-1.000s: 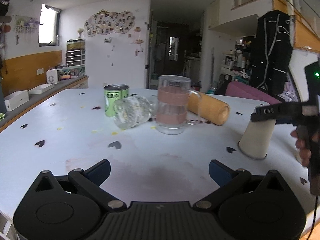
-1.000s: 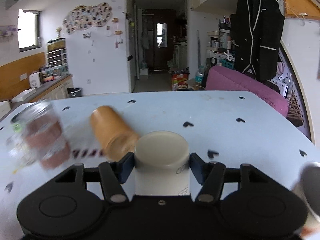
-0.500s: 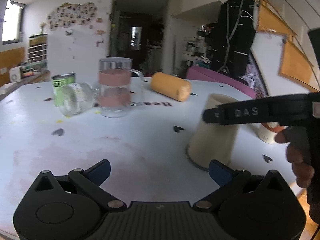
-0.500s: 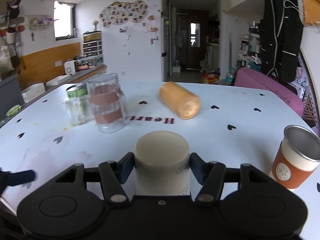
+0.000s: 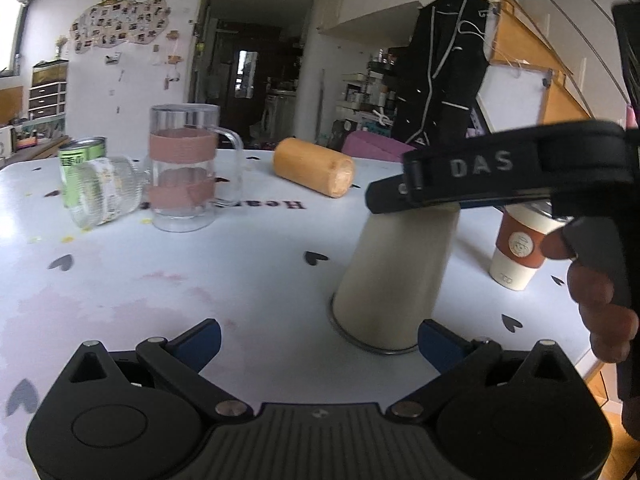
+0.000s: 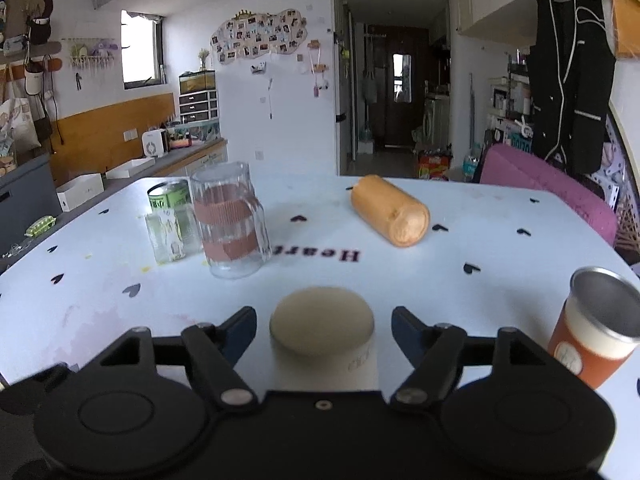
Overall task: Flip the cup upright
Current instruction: 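Lift the cream cup with the right gripper and tilt it sideways, then grasp the cream cup's rim with the left gripper while the right gripper releases it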
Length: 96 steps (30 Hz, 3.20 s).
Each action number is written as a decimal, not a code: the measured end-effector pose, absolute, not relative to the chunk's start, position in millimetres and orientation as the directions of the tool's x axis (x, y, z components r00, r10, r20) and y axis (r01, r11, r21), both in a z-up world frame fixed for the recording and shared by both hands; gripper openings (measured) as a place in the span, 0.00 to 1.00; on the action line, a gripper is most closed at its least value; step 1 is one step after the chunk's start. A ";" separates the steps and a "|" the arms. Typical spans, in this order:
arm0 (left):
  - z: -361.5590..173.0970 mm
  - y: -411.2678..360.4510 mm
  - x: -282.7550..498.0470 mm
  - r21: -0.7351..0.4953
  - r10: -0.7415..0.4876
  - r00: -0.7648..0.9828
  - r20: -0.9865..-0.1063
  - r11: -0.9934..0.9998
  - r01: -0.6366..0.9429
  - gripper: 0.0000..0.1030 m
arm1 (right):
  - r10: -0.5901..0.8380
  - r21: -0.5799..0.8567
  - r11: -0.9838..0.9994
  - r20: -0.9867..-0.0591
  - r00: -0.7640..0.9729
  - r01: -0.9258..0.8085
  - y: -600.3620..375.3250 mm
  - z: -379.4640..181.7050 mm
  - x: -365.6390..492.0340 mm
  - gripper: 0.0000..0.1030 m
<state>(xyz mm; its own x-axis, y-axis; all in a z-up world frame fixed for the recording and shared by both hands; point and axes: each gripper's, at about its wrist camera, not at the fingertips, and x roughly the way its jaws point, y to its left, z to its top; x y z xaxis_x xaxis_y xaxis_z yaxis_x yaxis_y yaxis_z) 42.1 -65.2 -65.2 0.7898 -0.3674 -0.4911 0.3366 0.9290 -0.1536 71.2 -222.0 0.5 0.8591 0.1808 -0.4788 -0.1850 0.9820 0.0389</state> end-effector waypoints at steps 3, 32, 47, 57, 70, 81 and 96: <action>-68.4 -72.3 47.8 -0.153 -0.372 0.781 -0.502 0.927 0.343 1.00 | 0.188 0.032 0.980 -0.494 0.849 -0.198 -220.1 0.5 74.6 0.57; -70.2 -12.3 59.9 -0.307 -0.304 0.798 -0.520 0.939 0.157 1.00 | 0.225 0.022 0.969 -0.482 0.847 -0.245 -238.6 -16.1 -10.3 0.57; -62.4 -61.4 90.2 -0.660 -0.672 0.562 -0.483 0.701 0.270 0.96 | 0.204 0.072 0.978 -0.530 0.823 -0.196 -246.2 -51.7 -13.5 0.56; -81.9 -77.1 112.0 -0.733 -0.711 0.543 -0.448 0.639 0.232 0.96 | 0.213 0.067 0.976 -0.523 0.826 -0.209 -246.7 -52.0 -15.5 0.56; -32.5 -80.8 70.5 -0.576 -0.715 0.619 -0.325 0.668 0.470 0.90 | 0.222 0.066 0.974 -0.501 0.836 -0.219 -245.8 -55.1 -19.4 0.56; -32.4 -109.6 45.7 -0.355 -0.650 0.630 -0.425 0.760 0.544 0.88 | 0.222 0.098 0.975 -0.381 0.898 -0.200 -249.2 -71.5 -16.3 0.56; -75.4 -75.6 110.1 -0.693 -0.719 0.530 -0.449 0.655 0.301 0.88 | 0.205 0.041 0.978 -0.365 0.908 -0.204 -244.1 -75.3 -26.5 0.56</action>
